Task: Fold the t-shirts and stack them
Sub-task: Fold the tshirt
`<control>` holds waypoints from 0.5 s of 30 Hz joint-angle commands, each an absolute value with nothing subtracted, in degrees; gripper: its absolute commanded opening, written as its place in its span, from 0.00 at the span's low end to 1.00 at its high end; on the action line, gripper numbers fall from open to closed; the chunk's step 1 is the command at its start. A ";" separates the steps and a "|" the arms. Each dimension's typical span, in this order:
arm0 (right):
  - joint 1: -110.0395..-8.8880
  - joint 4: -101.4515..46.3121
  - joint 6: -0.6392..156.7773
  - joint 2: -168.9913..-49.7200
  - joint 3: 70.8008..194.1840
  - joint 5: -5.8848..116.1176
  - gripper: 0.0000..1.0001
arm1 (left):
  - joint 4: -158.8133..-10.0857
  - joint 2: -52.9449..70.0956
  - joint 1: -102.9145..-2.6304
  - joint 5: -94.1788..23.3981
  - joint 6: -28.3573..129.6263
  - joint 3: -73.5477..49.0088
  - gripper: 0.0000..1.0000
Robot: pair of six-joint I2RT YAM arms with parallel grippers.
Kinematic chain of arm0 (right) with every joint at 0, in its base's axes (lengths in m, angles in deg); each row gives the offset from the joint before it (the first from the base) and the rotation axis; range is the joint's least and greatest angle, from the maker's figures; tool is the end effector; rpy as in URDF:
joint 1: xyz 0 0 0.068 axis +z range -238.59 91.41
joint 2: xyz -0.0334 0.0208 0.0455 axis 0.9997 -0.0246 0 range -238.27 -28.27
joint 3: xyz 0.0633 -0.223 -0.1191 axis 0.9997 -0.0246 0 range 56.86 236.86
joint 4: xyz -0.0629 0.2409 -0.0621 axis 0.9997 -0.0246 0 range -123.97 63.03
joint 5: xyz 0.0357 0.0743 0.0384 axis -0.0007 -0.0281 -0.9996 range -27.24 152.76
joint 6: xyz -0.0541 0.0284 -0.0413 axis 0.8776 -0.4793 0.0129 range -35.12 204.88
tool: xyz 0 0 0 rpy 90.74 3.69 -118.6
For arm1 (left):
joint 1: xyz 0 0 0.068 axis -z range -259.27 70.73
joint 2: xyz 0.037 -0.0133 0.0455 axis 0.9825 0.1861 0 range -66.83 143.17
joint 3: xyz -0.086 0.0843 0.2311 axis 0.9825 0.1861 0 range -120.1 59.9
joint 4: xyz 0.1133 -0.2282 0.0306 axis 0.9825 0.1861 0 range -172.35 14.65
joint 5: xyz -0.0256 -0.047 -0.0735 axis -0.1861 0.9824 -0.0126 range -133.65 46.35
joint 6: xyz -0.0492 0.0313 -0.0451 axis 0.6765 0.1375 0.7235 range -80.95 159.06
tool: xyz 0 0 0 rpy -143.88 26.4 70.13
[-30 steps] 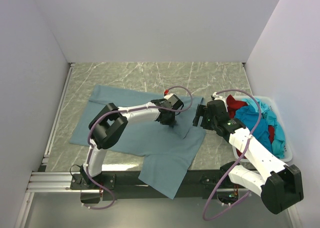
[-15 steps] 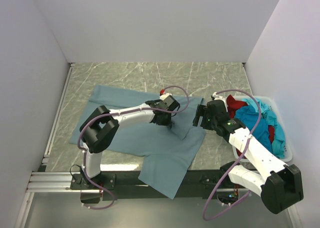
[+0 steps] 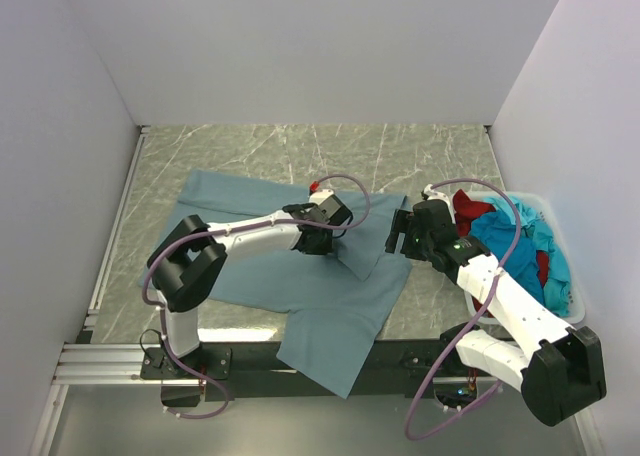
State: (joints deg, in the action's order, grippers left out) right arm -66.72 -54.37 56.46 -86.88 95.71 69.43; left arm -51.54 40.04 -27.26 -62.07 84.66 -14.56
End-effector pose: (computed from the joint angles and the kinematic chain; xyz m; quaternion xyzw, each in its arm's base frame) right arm 0.2132 0.0780 0.2043 0.0743 0.9266 0.1059 0.3532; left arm 0.2537 -0.2932 0.1579 0.0167 0.9608 -0.0695 0.2677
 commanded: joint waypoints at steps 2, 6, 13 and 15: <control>-67.06 -52.64 57.37 -86.99 95.00 69.53 0.90 | -52.37 34.25 -26.98 -65.36 85.99 -12.00 0.00; -67.15 -52.55 57.46 -87.07 95.00 69.35 0.90 | -52.73 33.37 -26.89 -66.59 86.16 -10.59 0.00; -67.06 -52.73 57.64 -87.60 95.09 69.17 0.90 | -51.41 32.84 -26.89 -68.17 87.04 -9.63 0.01; -67.15 -52.64 57.64 -87.69 95.09 69.09 0.90 | -52.37 31.61 -26.89 -69.13 87.83 -8.75 0.05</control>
